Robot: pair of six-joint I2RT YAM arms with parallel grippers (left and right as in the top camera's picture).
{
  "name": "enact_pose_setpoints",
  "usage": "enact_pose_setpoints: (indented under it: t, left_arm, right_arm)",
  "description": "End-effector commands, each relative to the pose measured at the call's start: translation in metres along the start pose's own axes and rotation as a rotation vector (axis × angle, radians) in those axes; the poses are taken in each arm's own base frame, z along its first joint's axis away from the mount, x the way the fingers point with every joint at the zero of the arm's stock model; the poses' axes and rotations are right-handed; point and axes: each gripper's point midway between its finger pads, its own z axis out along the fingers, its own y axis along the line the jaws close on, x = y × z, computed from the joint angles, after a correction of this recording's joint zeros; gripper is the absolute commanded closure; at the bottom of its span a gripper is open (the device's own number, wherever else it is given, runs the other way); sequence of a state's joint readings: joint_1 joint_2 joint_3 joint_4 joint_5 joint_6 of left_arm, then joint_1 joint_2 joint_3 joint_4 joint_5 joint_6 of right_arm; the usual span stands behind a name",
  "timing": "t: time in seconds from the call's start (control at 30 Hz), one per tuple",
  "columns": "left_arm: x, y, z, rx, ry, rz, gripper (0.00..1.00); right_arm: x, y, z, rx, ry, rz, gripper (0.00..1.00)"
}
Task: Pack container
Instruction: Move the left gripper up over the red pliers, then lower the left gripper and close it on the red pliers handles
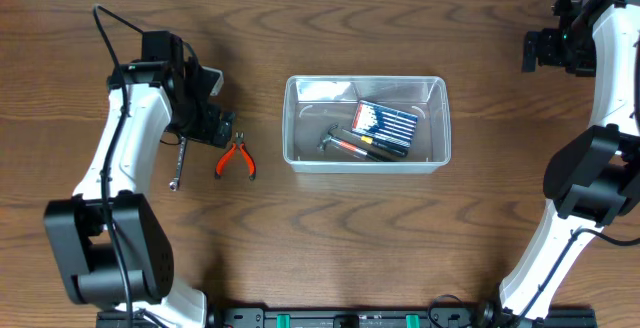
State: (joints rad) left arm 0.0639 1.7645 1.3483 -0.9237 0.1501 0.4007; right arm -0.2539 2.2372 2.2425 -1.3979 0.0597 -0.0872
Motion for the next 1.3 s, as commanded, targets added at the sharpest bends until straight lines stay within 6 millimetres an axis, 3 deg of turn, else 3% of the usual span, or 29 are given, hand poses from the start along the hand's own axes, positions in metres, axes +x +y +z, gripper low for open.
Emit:
enact_pose_setpoints:
  t: [0.0,0.43,0.77,1.27]
  left_arm:
    - [0.007,0.000,0.016,0.017,0.054,0.001,0.02]
    - [0.019,-0.001,0.046,0.050,0.149,-0.010,0.02]
    - [0.014,-0.016,0.048,-0.007,0.172,0.105,0.02]
    - [0.017,-0.006,0.047,-0.066,0.192,0.113,0.02]
  right_arm:
    - [-0.001,0.002,-0.010,-0.003,-0.021,0.009,0.01]
    - [-0.001,0.002,-0.010,-0.003,-0.021,0.009,0.01]
    - [-0.001,0.002,-0.010,-0.003,-0.021,0.009,0.01]
    - [-0.001,0.002,-0.010,-0.003,-0.021,0.009,0.01]
